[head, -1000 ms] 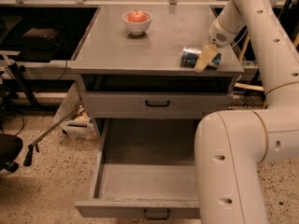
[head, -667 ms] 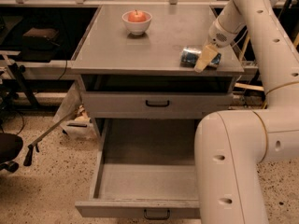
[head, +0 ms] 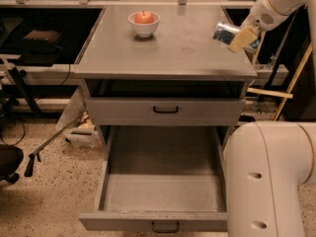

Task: Place redbull can into middle drawer

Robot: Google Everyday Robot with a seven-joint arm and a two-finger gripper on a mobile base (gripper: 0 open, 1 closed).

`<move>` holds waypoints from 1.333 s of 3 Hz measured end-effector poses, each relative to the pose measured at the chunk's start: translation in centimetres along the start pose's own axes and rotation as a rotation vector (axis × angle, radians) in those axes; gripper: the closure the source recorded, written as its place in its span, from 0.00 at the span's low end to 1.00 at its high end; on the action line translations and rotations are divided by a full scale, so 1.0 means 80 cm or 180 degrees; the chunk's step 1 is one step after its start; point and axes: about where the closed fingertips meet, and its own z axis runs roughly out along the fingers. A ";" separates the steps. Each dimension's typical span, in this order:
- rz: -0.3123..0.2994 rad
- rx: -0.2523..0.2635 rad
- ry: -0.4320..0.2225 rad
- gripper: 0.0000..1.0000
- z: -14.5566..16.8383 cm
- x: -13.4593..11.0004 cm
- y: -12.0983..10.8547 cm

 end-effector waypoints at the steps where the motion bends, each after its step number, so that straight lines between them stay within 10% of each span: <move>1: 0.0555 0.0008 0.0102 1.00 -0.016 0.091 0.007; 2: 0.1309 0.0069 0.0338 1.00 -0.017 0.224 0.032; 4: 0.1616 0.0221 0.0290 1.00 -0.002 0.270 0.034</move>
Offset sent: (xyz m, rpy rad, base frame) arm -0.4336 0.0538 -0.1459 0.1188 0.1474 -0.2271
